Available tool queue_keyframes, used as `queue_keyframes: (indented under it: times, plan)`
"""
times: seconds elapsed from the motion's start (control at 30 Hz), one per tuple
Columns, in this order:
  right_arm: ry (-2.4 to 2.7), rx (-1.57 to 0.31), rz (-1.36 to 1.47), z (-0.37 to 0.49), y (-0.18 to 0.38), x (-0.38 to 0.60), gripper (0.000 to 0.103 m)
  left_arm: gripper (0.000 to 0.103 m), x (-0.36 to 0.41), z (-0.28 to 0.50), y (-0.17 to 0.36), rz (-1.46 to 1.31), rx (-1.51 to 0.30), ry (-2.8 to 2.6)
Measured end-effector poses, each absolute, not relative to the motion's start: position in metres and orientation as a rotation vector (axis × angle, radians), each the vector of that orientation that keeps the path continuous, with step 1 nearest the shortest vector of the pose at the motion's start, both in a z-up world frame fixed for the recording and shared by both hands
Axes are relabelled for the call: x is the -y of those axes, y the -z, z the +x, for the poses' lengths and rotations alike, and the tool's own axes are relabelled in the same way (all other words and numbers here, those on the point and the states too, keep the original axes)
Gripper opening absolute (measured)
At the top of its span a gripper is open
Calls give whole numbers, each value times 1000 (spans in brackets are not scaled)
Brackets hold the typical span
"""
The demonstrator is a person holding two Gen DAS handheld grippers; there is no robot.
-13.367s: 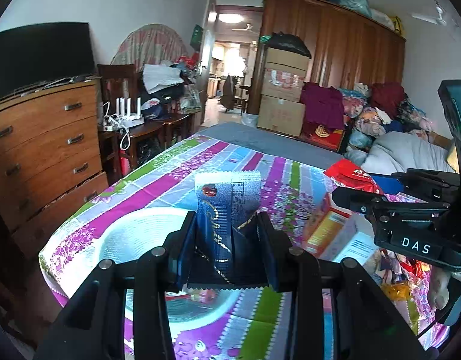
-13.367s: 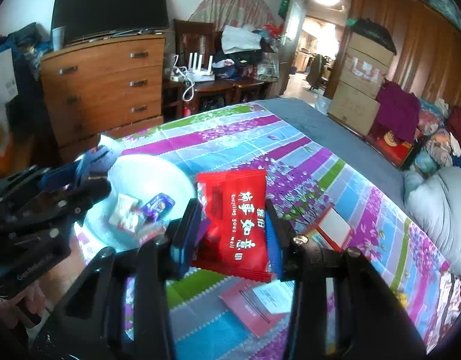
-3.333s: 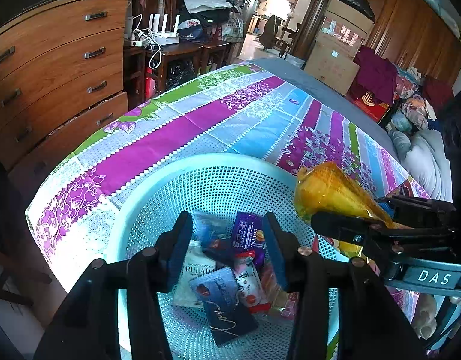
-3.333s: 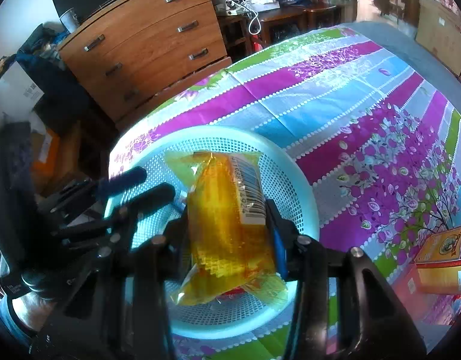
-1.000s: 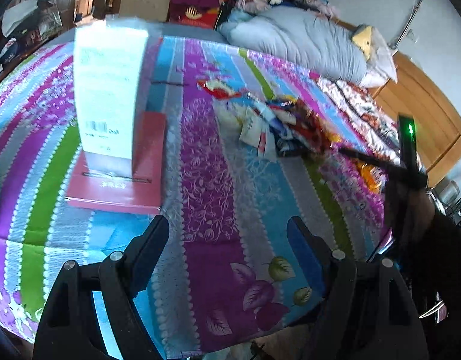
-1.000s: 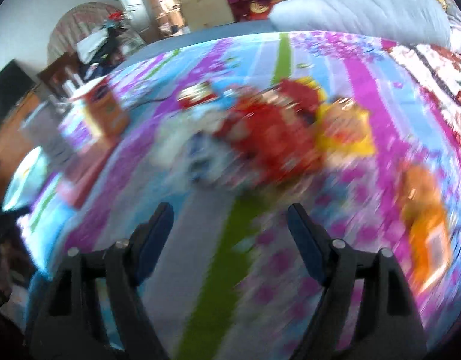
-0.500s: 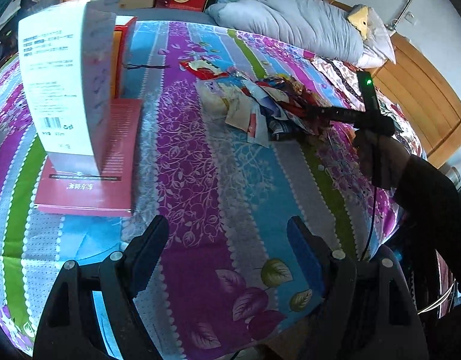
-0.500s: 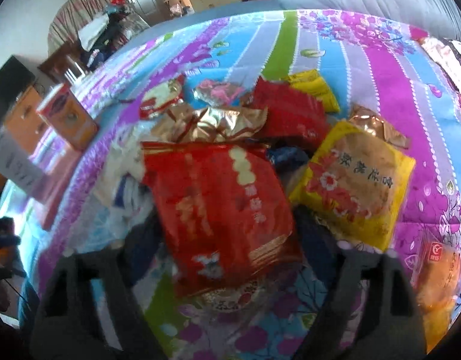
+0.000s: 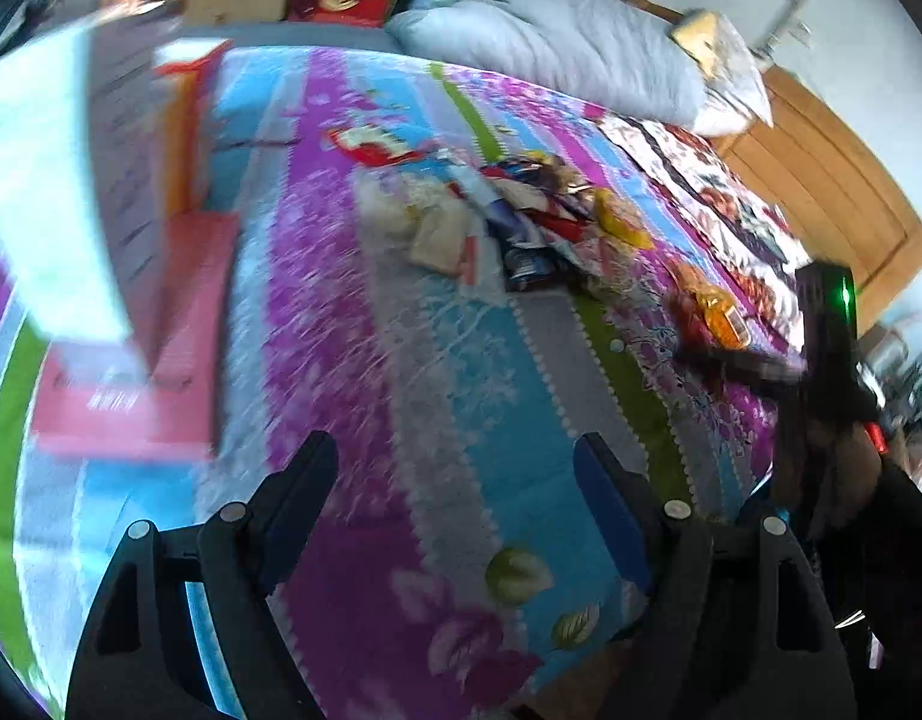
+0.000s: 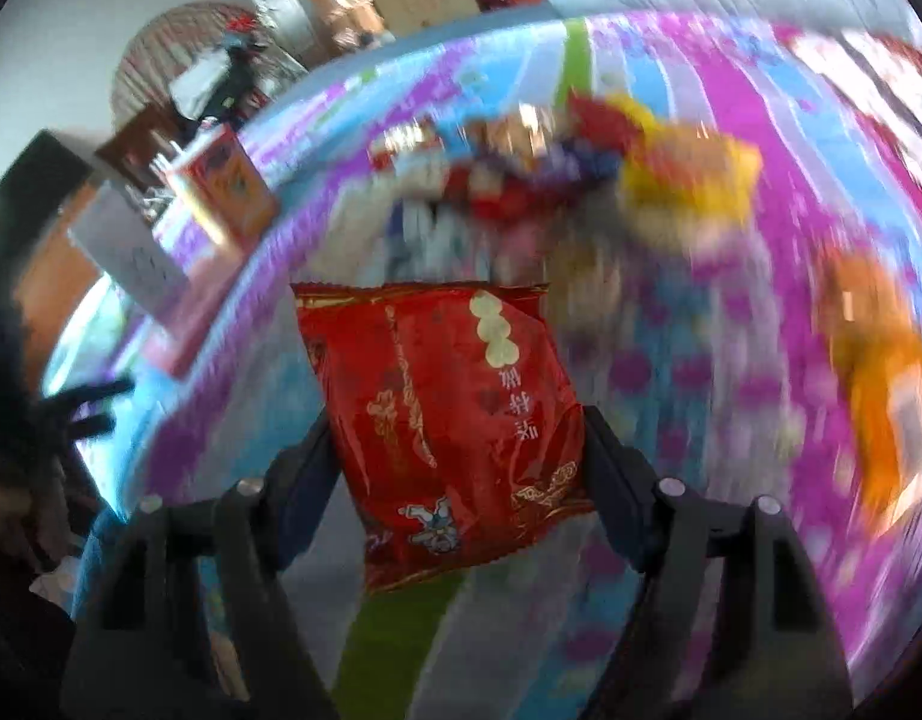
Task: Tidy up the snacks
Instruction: 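Grasp a red snack packet with the right gripper while the left gripper grasps a beige paper packet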
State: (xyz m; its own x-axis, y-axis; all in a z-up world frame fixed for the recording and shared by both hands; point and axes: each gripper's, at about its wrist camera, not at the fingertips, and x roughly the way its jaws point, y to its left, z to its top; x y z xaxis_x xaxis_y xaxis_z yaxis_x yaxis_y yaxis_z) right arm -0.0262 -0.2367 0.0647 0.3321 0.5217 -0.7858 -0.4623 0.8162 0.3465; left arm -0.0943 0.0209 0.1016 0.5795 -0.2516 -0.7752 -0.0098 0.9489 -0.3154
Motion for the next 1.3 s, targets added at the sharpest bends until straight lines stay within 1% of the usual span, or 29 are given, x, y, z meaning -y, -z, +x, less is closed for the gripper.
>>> queue_keyframes:
  times: [0.07,0.13,0.27,0.33,0.43,0.57,0.7,0.8,0.87,0.9,0.93,1.0,1.17,1.27,1.3]
  plan:
    - [-626,-1080,109,-34,-53,240,77,80,-5,-70,-100,-262,-926,183]
    - [-620,-1090,128,-37,-47,242,77,70,2,-40,-98,-266,-900,196]
    - [-639,-1078,150,-31,-53,245,77,63,7,23,-80,-254,-885,148]
    - [-647,-1069,152,-27,-56,247,77,48,5,48,-67,-246,-903,113]
    - [-649,-1062,166,-23,-57,251,77,35,7,71,-51,-210,-931,88]
    - [-658,-1067,180,-18,-51,254,77,34,10,82,-40,-131,-945,52]
    - [-667,-1064,196,-18,-49,255,77,34,2,78,-46,-134,-888,11]
    - [-672,-1067,196,-17,-47,254,78,40,-3,78,-44,-109,-881,-5]
    - [-676,-1068,197,-16,-46,253,78,40,-4,82,-38,-106,-904,23]
    - [-677,-1068,200,-15,-45,253,78,44,-3,82,-38,-97,-901,33]
    - [-678,-1067,205,-14,-45,253,78,52,-1,83,-37,-91,-898,53]
    - [-679,-1067,207,-14,-44,254,78,55,1,86,-38,-91,-891,63]
    - [-683,-1068,210,-13,-41,254,78,55,1,98,-36,-93,-892,30]
    - [-687,-1067,214,-13,-40,255,78,52,-1,103,-35,-97,-893,35]
    - [-689,-1067,217,-12,-40,256,78,50,-1,103,-35,-94,-893,38]
